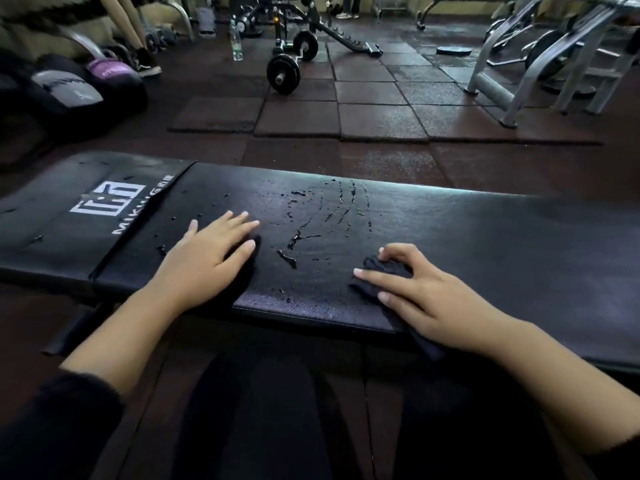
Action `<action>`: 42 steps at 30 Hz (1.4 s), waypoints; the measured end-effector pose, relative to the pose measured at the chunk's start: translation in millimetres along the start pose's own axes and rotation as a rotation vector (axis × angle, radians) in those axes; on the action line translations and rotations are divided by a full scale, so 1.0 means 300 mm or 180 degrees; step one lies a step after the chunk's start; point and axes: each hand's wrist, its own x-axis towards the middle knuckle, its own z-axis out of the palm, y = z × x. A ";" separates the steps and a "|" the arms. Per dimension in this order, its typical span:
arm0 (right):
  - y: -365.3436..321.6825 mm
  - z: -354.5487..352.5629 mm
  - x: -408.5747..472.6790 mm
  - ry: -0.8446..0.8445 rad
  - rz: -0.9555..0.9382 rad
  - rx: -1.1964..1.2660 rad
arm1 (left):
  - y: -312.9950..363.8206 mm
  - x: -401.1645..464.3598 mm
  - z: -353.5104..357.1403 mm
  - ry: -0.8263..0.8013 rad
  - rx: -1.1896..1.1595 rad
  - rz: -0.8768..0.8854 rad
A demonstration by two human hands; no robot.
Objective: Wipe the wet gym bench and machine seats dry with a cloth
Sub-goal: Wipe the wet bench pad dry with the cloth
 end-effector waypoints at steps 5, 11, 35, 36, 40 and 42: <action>-0.064 0.059 0.166 0.0217 0.0132 0.0198 | -0.034 -0.051 0.056 0.0040 0.0550 -0.0208; -0.096 0.075 0.150 0.0050 0.0243 -0.0309 | -0.032 -0.056 0.073 0.0226 0.0581 -0.0218; 0.007 0.006 0.165 -0.0555 -0.0578 -0.0450 | -0.045 -0.048 0.093 0.0537 0.0371 -0.0131; 0.007 0.016 0.203 -0.0524 -0.0433 -0.0418 | -0.043 -0.048 0.094 0.0543 0.0362 -0.0137; -0.131 0.104 0.333 -0.0385 -0.0388 -0.0487 | -0.043 -0.050 0.093 0.0585 0.0309 -0.0104; -0.221 0.155 0.330 -0.0180 -0.0687 -0.0603 | -0.044 -0.051 0.091 0.0602 0.0276 -0.0080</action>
